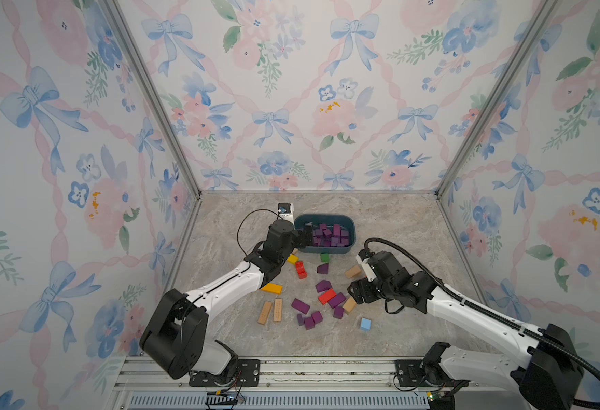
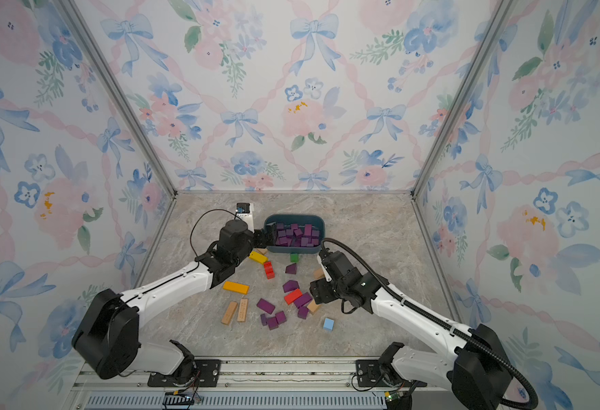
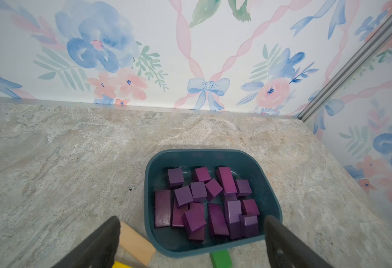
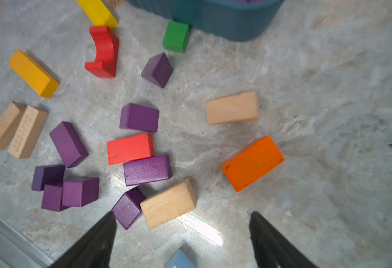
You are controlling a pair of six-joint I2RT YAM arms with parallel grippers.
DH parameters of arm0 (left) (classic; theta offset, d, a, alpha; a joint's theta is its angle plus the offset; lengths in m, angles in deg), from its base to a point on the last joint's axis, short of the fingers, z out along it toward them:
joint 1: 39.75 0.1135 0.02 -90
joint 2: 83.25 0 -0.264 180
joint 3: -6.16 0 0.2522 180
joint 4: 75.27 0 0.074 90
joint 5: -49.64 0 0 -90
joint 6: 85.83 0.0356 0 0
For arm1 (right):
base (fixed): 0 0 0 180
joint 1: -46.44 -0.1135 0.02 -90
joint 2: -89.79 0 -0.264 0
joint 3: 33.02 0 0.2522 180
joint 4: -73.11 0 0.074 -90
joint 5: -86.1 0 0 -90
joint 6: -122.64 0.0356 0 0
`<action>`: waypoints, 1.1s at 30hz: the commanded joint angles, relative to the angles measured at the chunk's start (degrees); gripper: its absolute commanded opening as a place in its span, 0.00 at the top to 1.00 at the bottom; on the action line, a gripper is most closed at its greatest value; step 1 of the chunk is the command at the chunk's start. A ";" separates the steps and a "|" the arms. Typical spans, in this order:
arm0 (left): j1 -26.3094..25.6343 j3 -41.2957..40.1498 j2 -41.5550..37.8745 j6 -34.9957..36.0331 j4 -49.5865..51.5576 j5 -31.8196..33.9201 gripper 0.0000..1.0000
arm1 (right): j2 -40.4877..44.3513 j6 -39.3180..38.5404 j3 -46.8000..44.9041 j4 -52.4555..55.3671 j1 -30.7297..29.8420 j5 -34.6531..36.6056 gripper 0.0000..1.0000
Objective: Pick purple bricks into the storage bin
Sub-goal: Pick up the building block from the center of the board.
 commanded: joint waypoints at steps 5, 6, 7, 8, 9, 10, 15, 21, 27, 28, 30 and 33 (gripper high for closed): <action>-1.78 -16.01 -13.46 0.17 -1.12 4.92 0.02 | -5.64 0.41 3.30 2.50 -9.03 0.40 0.34; -1.77 -17.33 -14.97 0.17 -1.21 5.06 0.02 | -6.26 0.54 3.44 2.11 -10.07 0.34 0.35; -1.73 -18.59 -16.29 0.24 -1.21 5.20 0.02 | -7.06 0.90 3.52 1.57 -11.04 0.10 0.38; -1.68 -19.59 -17.39 0.26 -1.24 5.23 0.02 | -8.02 1.36 3.64 1.14 -11.61 -0.69 0.40; -1.62 -20.24 -18.21 0.26 -1.14 5.24 0.02 | -8.90 1.55 3.79 0.59 -12.02 -1.55 0.41; -1.62 -20.89 -19.07 0.18 -1.23 5.13 0.02 | -9.95 1.71 3.87 -0.11 -12.46 -2.19 0.43; -1.18 -22.03 -20.45 -0.44 -1.12 4.60 0.02 | -14.21 0.86 4.45 -2.99 -14.55 -4.60 0.45; -0.92 -21.73 -19.37 -0.51 -1.07 3.92 0.02 | -17.46 0.95 6.35 -2.29 -14.86 -4.05 0.46; -0.70 -21.20 -17.73 -0.45 -1.14 3.48 0.02 | -21.15 0.08 8.37 1.16 -16.26 0.94 0.48; -0.71 -21.07 -17.58 -0.44 -1.15 3.39 0.02 | -21.85 -0.05 8.81 1.78 -16.47 1.61 0.48; -0.61 -20.98 -17.38 -0.51 -1.23 3.48 0.02 | -22.75 -0.07 9.43 2.53 -16.80 2.63 0.49; -0.57 -20.85 -17.05 -0.44 -1.22 3.31 0.02 | -23.19 0.07 9.77 2.74 -17.03 3.70 0.49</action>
